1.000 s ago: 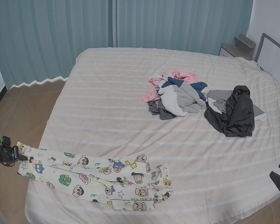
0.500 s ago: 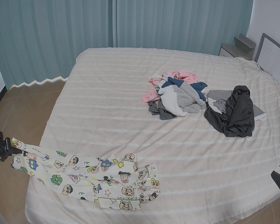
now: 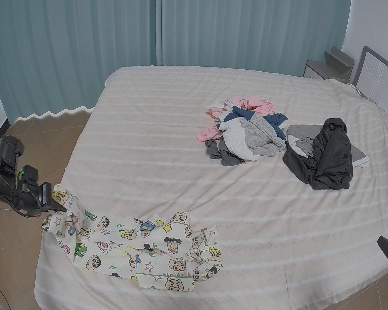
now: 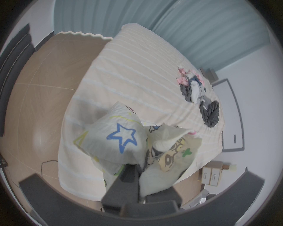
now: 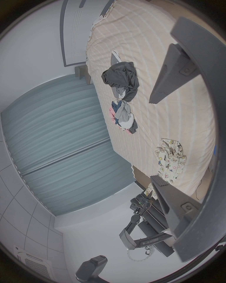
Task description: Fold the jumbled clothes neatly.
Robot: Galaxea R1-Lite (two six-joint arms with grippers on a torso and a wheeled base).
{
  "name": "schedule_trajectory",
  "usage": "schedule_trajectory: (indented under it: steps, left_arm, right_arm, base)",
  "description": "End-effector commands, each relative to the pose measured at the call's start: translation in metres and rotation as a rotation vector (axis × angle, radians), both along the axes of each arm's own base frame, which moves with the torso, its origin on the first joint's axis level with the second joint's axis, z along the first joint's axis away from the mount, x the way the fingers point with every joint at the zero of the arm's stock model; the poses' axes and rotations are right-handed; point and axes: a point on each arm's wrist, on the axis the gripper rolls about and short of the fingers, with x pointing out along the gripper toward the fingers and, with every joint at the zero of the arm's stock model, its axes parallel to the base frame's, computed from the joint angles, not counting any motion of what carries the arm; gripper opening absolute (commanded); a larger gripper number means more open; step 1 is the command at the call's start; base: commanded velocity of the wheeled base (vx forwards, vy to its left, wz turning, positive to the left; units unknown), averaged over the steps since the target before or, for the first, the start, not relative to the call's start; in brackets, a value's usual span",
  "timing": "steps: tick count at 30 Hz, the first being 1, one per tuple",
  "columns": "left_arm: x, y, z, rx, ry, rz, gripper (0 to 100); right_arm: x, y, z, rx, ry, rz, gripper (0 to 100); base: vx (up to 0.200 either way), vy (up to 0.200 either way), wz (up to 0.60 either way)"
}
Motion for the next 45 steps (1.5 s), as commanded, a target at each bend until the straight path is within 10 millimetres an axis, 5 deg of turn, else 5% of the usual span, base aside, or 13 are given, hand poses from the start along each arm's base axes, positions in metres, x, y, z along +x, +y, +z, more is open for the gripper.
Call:
schedule_trajectory:
  steps: [1, 6, 14, 19, 27, 39, 40, 45]
  left_arm:
    - [-0.006, -0.073, 0.018, 0.089, -0.031, -0.069, 0]
    - [-0.003, -0.12, 0.014, 0.11, -0.049, -0.125, 0]
    - [0.008, -0.204, -0.028, 0.188, -0.087, -0.193, 0]
    - [0.009, -0.235, -0.051, 0.219, -0.116, -0.223, 0]
    - [0.002, -0.262, -0.057, 0.136, -0.137, -0.2, 0]
    - [0.012, -0.272, -0.064, 0.084, -0.18, -0.158, 0]
    - [0.012, -0.272, -0.065, 0.084, -0.18, -0.158, 100]
    - [0.014, -0.272, -0.062, 0.077, -0.19, -0.153, 100]
  right_arm:
    - [-0.002, 0.0, 0.001, 0.004, -0.01, 0.005, 100]
    - [-0.002, -0.001, 0.002, 0.005, -0.015, 0.007, 100]
    - [-0.003, -0.001, 0.002, 0.006, -0.016, 0.011, 100]
    - [-0.003, -0.001, 0.002, 0.006, -0.016, 0.011, 100]
    - [-0.003, -0.001, 0.002, 0.006, -0.016, 0.011, 100]
    - [-0.003, -0.001, 0.001, 0.004, -0.015, 0.011, 100]
    - [-0.002, 0.0, 0.001, 0.004, -0.014, 0.011, 100]
    - [-0.002, 0.0, 0.001, 0.003, -0.012, 0.011, 100]
  base:
    - [0.0, 0.0, 0.0]
    - [0.0, 0.0, 0.0]
    - [0.0, 0.0, 0.0]
    - [0.0, 0.0, 0.0]
    - [0.0, 0.0, 0.0]
    - [0.0, 0.0, 0.0]
    - [0.0, 0.0, 0.0]
    - [0.0, 0.0, 0.0]
